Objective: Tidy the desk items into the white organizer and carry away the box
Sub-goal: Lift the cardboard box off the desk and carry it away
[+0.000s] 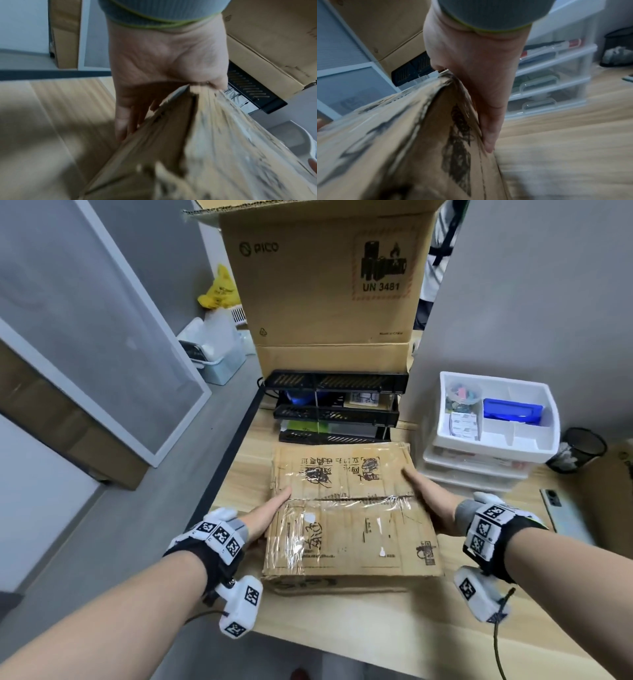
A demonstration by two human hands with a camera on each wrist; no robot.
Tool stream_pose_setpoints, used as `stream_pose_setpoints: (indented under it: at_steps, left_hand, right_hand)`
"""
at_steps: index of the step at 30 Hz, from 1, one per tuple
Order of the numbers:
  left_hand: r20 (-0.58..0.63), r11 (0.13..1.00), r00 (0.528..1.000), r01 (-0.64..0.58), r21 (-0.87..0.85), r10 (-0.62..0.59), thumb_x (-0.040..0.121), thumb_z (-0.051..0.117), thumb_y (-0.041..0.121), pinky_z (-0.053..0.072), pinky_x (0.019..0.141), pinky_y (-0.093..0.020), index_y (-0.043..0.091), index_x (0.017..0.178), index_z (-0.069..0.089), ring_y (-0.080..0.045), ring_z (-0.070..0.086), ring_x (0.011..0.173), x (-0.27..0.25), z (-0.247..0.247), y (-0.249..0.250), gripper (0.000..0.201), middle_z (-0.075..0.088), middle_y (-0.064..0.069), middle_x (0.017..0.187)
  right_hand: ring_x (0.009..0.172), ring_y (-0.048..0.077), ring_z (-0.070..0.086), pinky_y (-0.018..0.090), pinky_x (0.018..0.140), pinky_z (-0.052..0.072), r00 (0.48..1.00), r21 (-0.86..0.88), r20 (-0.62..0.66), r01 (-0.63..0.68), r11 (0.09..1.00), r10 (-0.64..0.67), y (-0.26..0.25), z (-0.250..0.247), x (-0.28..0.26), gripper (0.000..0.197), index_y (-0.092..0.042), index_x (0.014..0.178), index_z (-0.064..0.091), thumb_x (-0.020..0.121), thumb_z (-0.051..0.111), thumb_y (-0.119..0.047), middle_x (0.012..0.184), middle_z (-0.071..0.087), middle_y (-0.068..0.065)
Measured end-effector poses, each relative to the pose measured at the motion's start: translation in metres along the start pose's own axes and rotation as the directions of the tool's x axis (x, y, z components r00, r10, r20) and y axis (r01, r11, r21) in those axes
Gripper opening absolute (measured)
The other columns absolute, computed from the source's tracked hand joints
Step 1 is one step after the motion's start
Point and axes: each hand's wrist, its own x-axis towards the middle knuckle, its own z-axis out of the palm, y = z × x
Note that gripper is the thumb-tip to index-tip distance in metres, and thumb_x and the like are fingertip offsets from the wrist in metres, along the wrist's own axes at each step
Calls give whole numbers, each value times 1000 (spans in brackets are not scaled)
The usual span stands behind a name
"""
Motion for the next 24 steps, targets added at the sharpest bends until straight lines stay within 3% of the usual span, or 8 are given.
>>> stream_pose_setpoints:
  at_steps: [2,4,6,10,14,20,24]
  left_hand:
    - [-36,998,999,-23,-51,21,61,35,100,23,118,-51,34,152,29,-21,35,143,11,-3,-10,112,35,2,156]
    - [-65,994,997,20,-110,-28,60,37,100,25,117,-50,34,148,38,-21,43,137,12,-5,-15,111,45,2,150]
    - [-73,990,997,-23,-140,13,71,36,93,25,117,-47,31,148,40,-19,48,133,-1,1,-6,98,50,2,146]
    - [-172,984,978,-138,-116,117,93,25,70,18,117,-44,28,154,24,-18,28,144,-4,14,3,75,28,2,159]
    - [-172,979,978,-144,-144,118,99,24,61,25,104,-33,22,152,32,-16,39,135,-8,16,2,66,39,1,153]
    - [-150,979,984,-119,-167,94,94,26,70,23,114,-40,25,152,33,-21,41,136,-11,15,-4,73,42,2,151]
    - [-131,971,990,-86,-225,57,66,42,93,28,115,-50,32,146,42,-22,51,129,-17,2,-18,101,53,0,143]
  right_hand:
    - [109,37,66,60,100,44,1000,76,23,-14,997,12,6,-9,3,102,-17,118,68,63,36,-97,114,72,15]
    - [114,38,64,60,103,42,999,136,34,-40,990,36,14,-12,8,108,-13,121,67,64,33,-98,117,70,17]
    - [114,38,64,60,106,40,998,187,60,-39,982,28,20,-7,8,106,-13,122,68,64,38,-97,119,69,18]
    - [106,36,68,54,102,47,1000,257,3,25,966,-26,25,6,7,95,-15,123,66,75,34,-90,113,71,19]
    - [103,36,69,52,98,50,998,242,-33,56,969,-50,21,9,7,90,-21,124,65,77,28,-89,111,72,19]
    - [107,39,67,54,101,48,998,219,-41,45,975,-37,17,9,3,96,-17,121,68,71,35,-92,115,70,22]
    - [103,40,68,53,97,51,999,196,-21,35,980,-32,11,18,2,102,-16,124,66,65,40,-95,113,70,22]
